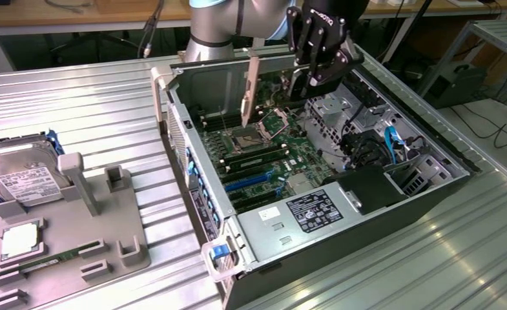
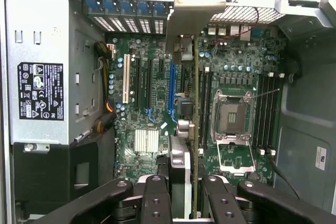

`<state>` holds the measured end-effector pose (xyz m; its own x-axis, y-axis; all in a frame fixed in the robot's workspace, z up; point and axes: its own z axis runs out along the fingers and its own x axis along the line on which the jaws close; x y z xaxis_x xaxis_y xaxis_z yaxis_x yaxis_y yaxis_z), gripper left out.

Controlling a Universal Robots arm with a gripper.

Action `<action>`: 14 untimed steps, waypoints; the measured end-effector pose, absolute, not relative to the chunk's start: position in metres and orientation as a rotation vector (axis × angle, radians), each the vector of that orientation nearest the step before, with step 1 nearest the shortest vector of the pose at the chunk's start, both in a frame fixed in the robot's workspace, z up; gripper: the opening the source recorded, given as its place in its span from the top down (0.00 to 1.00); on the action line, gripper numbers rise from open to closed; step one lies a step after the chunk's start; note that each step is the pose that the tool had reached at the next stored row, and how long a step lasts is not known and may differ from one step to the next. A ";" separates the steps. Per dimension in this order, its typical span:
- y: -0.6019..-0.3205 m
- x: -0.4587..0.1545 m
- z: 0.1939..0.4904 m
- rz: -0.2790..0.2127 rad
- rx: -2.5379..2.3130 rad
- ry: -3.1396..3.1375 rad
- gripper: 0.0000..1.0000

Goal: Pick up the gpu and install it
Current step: 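Insert the gpu into the slot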

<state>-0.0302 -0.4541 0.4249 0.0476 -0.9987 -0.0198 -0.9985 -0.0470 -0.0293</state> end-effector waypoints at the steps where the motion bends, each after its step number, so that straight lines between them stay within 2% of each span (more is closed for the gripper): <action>1: -0.454 -0.030 0.423 -0.009 -2.240 2.152 0.72; 9: -0.454 -0.031 0.415 -0.015 -2.206 2.181 0.72; 14: -0.454 -0.034 0.415 0.027 -2.182 2.156 0.72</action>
<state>-0.0338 -0.4541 0.4145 0.0130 -0.9978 -0.0646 -0.9991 -0.0105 -0.0401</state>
